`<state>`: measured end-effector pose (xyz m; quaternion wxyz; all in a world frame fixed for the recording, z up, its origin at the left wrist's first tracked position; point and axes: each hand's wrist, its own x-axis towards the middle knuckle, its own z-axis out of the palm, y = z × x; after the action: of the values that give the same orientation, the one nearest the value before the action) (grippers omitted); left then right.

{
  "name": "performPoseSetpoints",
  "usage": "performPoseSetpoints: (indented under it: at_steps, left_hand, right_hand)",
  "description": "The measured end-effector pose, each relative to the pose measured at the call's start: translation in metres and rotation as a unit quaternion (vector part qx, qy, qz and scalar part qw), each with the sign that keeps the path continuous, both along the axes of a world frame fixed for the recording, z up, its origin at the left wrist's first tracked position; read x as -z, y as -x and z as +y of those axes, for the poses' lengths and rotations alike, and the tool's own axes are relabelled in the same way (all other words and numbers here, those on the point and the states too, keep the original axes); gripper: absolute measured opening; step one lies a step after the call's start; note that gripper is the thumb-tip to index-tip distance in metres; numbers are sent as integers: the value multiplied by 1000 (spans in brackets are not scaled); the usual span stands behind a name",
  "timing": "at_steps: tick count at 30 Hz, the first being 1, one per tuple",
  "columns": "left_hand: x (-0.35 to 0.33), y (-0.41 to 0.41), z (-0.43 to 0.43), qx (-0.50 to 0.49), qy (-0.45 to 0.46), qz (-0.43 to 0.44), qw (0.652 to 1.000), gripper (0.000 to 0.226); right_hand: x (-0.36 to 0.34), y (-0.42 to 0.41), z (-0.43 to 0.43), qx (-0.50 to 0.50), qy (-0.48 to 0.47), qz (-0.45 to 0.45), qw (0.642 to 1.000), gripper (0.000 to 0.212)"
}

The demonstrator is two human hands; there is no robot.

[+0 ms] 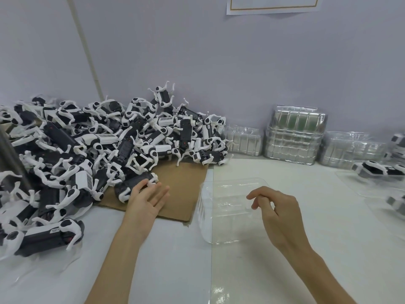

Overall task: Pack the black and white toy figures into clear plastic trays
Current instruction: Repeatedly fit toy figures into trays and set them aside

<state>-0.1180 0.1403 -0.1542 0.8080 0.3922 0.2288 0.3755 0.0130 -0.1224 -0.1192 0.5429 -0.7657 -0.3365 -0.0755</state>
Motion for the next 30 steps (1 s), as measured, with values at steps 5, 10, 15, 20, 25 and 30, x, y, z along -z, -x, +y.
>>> performPoseSetpoints:
  at_steps: [5,10,15,20,25,30]
  left_hand:
    - [3,-6,-11,-59,-98,88,990,24]
    - [2,-3,-9,-26,-77,89,993,60]
    - [0,-3,-5,-53,-39,62,996,76]
    - [-11,-4,6,-33,-20,100,994,66]
    - [-23,-24,13,-90,-132,284,946,20]
    - [-25,-28,5,-190,-446,401,777,16]
  right_hand:
    - [0,0,0,-10,-13,17,1000,33]
    - [-1,1,0,-11,-20,29,999,33]
    - [-1,0,-2,-13,-11,42,999,47]
    - [0,-2,-2,-13,-9,36,999,48]
    - [0,-2,-3,-17,-11,32,999,48]
    - [-2,-3,-4,-10,-31,26,999,41]
